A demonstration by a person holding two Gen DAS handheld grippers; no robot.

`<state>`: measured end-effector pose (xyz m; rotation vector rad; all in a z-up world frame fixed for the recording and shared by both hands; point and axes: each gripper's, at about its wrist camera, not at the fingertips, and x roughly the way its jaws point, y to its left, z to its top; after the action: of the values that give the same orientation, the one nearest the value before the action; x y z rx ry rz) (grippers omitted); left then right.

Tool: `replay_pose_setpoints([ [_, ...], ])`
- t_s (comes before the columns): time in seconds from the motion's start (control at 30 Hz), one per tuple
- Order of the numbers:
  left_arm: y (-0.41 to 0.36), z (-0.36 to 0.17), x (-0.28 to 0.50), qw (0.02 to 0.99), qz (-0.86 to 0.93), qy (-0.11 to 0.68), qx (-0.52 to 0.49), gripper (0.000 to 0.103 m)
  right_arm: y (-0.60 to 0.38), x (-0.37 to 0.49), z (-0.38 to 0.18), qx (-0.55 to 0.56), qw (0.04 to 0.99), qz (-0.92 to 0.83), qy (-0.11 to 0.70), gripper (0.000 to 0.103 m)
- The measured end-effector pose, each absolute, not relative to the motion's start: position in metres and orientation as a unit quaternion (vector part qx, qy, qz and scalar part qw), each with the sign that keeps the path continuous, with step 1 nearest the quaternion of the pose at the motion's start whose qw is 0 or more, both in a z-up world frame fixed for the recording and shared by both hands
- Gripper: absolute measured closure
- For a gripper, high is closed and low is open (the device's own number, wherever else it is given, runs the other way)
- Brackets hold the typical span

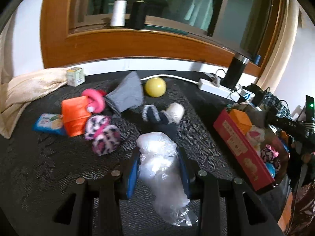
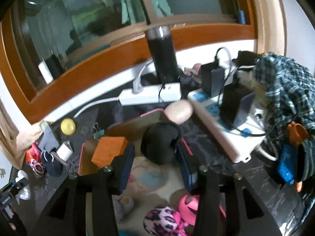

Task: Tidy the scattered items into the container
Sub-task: 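Drop grey sock into red box with right tool while left drops plastic bag there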

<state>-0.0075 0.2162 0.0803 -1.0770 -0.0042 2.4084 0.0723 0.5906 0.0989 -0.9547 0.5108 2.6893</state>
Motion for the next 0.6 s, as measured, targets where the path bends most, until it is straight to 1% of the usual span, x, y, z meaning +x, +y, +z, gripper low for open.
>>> replay_pose_setpoints([
  [0.33,0.278,0.090,0.009,0.315,0.865,0.016,-0.389,0.065,0.590,0.142,0.116,-0.254,0.144,0.932,0.213,0.051],
  [0.43,0.298,0.094,0.015,0.334,0.860,0.024,-0.386,0.064,0.585,0.161,0.115,-0.236,0.146,0.933,0.229,0.048],
  [0.6,0.331,0.103,0.020,0.365,0.850,0.033,-0.378,0.064,0.579,0.178,0.111,-0.222,0.152,0.932,0.242,0.048],
])
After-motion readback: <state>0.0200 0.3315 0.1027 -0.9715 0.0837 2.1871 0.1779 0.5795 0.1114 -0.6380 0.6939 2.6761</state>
